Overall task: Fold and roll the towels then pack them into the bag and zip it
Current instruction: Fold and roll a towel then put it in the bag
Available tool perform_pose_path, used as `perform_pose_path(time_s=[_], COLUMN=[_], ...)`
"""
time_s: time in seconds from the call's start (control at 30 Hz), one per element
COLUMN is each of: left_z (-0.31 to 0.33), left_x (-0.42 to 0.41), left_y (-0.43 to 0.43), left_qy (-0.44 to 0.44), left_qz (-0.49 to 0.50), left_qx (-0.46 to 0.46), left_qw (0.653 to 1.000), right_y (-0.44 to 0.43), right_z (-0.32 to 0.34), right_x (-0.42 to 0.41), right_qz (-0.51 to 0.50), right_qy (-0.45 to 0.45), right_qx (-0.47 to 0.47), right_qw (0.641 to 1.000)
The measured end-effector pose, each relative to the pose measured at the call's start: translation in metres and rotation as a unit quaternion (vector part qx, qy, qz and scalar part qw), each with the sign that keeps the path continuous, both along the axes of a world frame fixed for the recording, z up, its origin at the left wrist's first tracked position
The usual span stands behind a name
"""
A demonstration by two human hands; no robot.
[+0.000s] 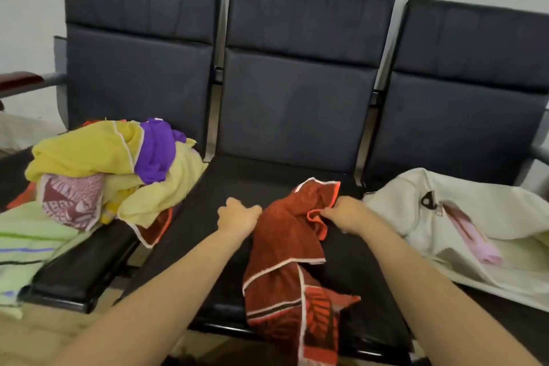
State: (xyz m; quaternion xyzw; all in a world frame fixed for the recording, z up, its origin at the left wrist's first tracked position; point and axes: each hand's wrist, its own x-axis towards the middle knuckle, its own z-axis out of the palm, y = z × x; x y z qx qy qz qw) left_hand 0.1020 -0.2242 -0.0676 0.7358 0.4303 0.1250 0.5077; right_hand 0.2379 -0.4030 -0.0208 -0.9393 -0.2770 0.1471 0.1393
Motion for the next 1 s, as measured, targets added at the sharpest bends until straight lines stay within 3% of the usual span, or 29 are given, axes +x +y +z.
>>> perform_pose_path(time_s=[0.07, 0.17, 0.23, 0.33, 0.4, 0.47, 0.53, 0.57, 0.63, 0.7, 0.77, 0.87, 0.97, 1.0], left_z=[-0.027, -0.047, -0.057, -0.062, -0.06, -0.051, -0.044, -0.042, -0.047, -0.048, -0.049, -0.046, -0.05, -0.051], left_x=[-0.011, -0.02, -0.017, -0.01, -0.006, -0.003, -0.004, -0.008, -0.016, -0.023, -0.027, -0.031, -0.037, -0.035], left_y=[-0.014, -0.038, -0.047, -0.048, -0.044, -0.031, -0.005, 0.011, 0.041, 0.051, 0.05, 0.042, 0.034, 0.03], left_qy=[0.044, 0.157, 0.18, 0.154, 0.088, -0.042, -0.204, -0.23, -0.179, -0.078, 0.037, 0.166, 0.215, 0.249], left_qz=[-0.117, -0.323, -0.331, -0.292, -0.203, -0.002, 0.174, 0.222, 0.248, 0.203, 0.119, 0.004, -0.133, -0.201], left_qx=[0.169, 0.245, 0.293, 0.319, 0.239, 0.041, -0.161, -0.196, -0.2, -0.163, -0.071, 0.146, 0.216, 0.27], left_qw=[0.978, 0.901, 0.879, 0.888, 0.945, 0.998, 0.95, 0.927, 0.931, 0.963, 0.99, 0.975, 0.943, 0.908], right_y=[-0.016, -0.022, -0.016, -0.01, -0.007, -0.01, -0.023, -0.034, -0.056, -0.068, -0.066, -0.046, -0.025, -0.02], right_z=[-0.032, -0.067, -0.083, -0.104, -0.112, -0.107, -0.09, -0.079, -0.053, -0.028, -0.021, -0.036, -0.072, -0.082], right_x=[-0.018, -0.041, -0.052, -0.059, -0.054, -0.042, -0.025, -0.016, -0.008, -0.013, -0.013, -0.016, -0.034, -0.041], right_qz=[-0.001, 0.007, 0.044, 0.083, 0.105, 0.086, 0.058, 0.059, 0.095, 0.111, 0.084, 0.02, 0.072, 0.079], right_qy=[0.118, 0.211, 0.162, 0.115, 0.093, 0.089, 0.078, 0.082, 0.173, 0.309, 0.328, 0.177, 0.094, 0.09], right_qx=[-0.076, -0.042, 0.025, 0.089, 0.092, 0.158, 0.242, 0.251, 0.158, -0.089, -0.203, -0.114, -0.11, -0.083], right_qw=[0.99, 0.977, 0.986, 0.986, 0.986, 0.98, 0.965, 0.963, 0.968, 0.94, 0.919, 0.977, 0.987, 0.989])
